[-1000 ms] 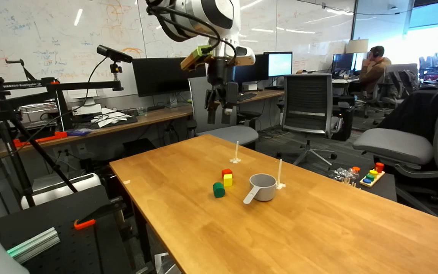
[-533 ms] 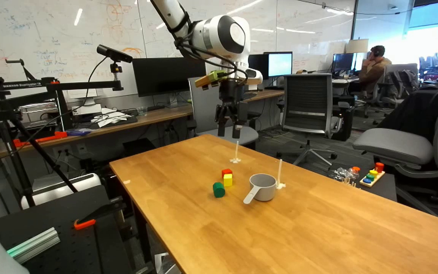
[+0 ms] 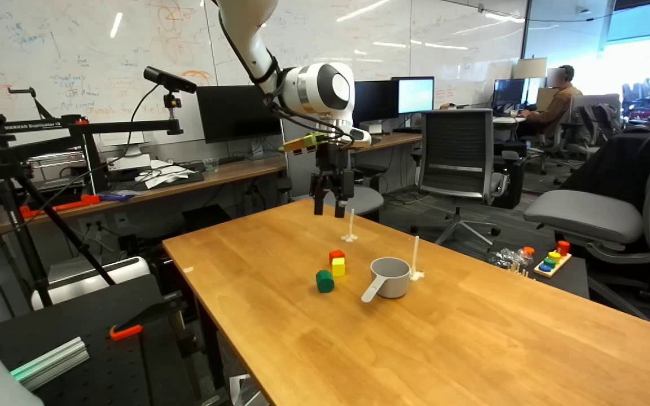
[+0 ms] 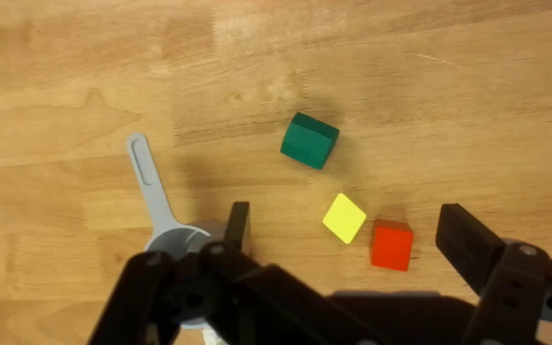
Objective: Put all the blocks in the cup
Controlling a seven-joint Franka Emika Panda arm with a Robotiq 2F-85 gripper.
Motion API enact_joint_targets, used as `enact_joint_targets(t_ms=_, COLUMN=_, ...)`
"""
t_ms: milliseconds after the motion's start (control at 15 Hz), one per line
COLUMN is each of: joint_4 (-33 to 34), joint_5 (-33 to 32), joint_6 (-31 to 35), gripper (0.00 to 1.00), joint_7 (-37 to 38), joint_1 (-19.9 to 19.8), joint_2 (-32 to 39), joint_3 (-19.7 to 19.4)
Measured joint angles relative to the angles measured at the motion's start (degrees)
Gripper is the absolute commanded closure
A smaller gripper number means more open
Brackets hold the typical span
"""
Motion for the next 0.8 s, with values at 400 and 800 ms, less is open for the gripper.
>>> enact_joint_targets(t_ms=400, joint_4=8.72, joint_5=-2.00, joint_6=-3.03, gripper=0.00, joint_7=0.95, joint_1=5.16, joint_2=6.47, joint_3=-2.31)
enact_joint_targets(t_ms=800, joint_4=17.42, joint_5=-4.70, joint_6=-6.38, gripper=0.00, joint_7=0.96, joint_1=5.80, joint_2=14.71, joint_3=-6.47)
